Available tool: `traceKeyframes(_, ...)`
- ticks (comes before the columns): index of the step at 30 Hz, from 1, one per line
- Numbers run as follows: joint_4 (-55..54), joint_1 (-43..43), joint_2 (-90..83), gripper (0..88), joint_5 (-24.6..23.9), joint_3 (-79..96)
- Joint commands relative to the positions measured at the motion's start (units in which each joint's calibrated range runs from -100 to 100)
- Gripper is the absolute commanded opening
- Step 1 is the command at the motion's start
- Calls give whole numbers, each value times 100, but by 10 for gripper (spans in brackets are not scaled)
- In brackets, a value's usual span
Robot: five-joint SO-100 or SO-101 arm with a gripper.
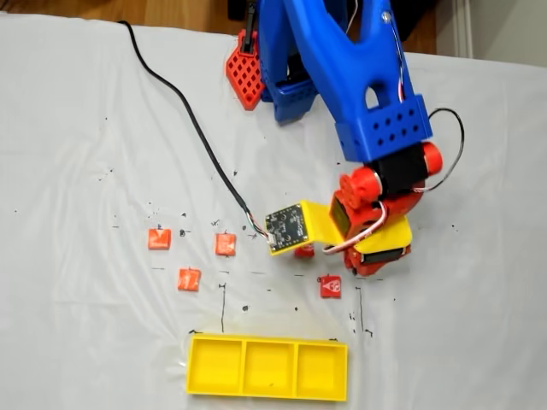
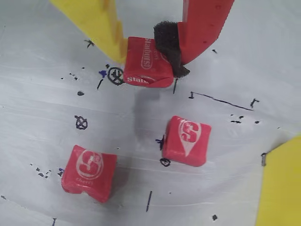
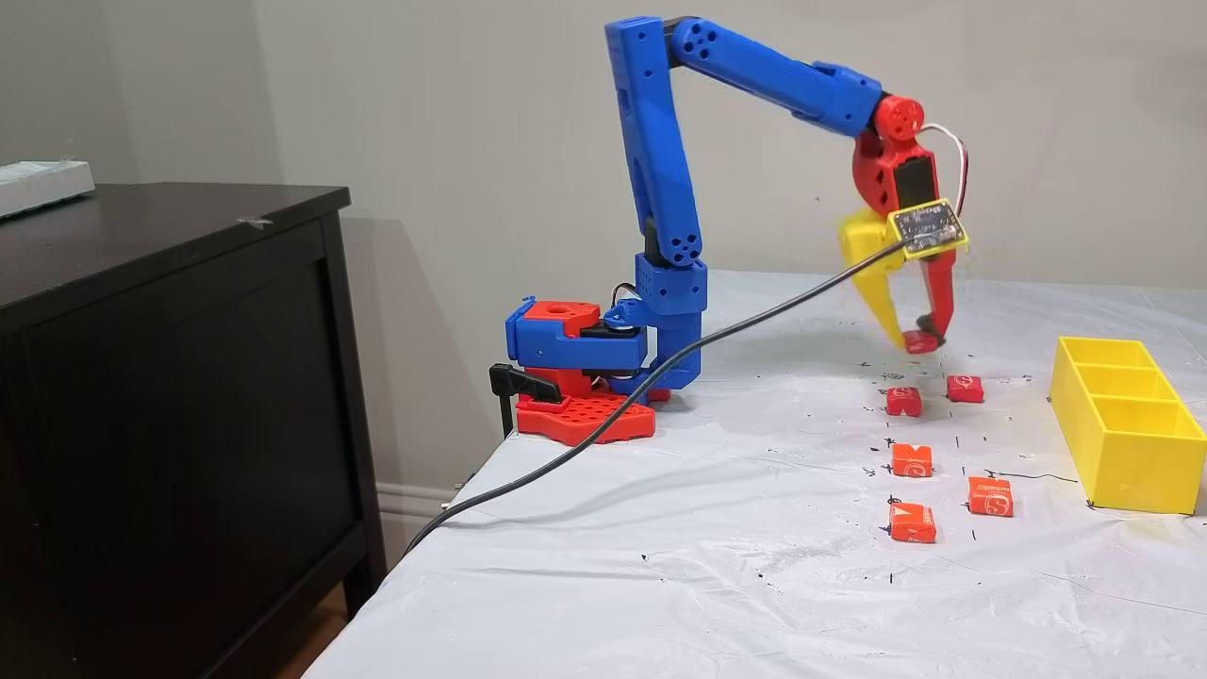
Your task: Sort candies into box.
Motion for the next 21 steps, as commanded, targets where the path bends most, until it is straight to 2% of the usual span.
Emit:
traceKeyframes(1,-282,271,-809,2,49,-219)
traceKeyframes(12,-1576,887,-1004,2,49,-237)
traceKeyframes(21,-1911,1041,-385,2,-5,-811)
